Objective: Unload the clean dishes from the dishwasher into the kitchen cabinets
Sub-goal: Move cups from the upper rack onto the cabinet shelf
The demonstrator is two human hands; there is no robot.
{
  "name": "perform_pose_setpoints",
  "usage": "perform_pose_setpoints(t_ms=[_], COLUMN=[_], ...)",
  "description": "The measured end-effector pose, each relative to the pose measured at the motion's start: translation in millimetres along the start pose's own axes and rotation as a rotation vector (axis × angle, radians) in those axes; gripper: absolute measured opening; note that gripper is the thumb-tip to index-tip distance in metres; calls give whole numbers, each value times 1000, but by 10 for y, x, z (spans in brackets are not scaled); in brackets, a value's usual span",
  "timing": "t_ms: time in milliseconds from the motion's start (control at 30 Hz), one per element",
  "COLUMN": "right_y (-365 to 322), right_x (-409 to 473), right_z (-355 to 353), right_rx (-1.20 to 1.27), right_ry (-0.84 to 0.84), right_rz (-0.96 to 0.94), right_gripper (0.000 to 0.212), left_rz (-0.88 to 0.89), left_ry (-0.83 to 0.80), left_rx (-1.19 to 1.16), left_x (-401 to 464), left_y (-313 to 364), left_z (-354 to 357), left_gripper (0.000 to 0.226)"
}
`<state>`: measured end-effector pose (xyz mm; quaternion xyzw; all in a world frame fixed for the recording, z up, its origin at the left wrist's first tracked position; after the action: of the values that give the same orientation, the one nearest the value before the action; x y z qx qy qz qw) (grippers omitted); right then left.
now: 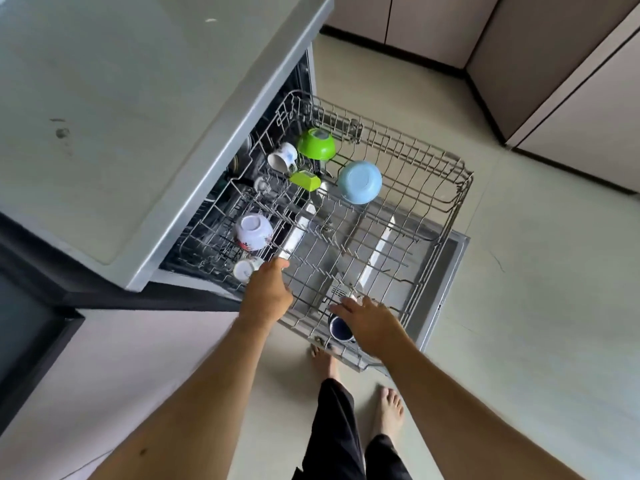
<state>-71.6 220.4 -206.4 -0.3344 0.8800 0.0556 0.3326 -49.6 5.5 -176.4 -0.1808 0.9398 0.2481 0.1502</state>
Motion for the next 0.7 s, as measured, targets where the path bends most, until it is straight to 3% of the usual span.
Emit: perform_pose_setpoints(t_ms=[200, 367, 467, 633, 700], right_y=[46, 131, 157, 37, -20], right_x=[356, 504, 523, 692, 757], right_z=[206, 178, 55, -41, -51], right_rx=[-83, -51, 167, 745, 933], right_ry=[-61, -18, -12, 39, 114], right_rz=[-134, -254, -217, 50, 161], right_gripper=[76, 78, 81, 89, 86], left_rz=[65, 57, 37, -356, -388], left_ry=[51, 41, 73, 28, -8], left_rx=[117, 172, 261, 426, 472], left_x=[365, 534, 610, 678, 721], left_y=[-283, -425, -492, -665, -756], left_z=[251, 306, 297, 318, 352], left_gripper=[52, 49, 50, 65, 57])
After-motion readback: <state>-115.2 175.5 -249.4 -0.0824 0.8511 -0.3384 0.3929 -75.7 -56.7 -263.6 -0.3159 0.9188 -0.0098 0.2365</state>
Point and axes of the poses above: each hand's wrist, its own x-axis towards the middle knuckle, its own z-axis out of the palm, y = z × x, the point moved 1 cm from there along x, towards the middle knuckle, and after that the axes turned 8 degrees about z, right-handed, at the moved point
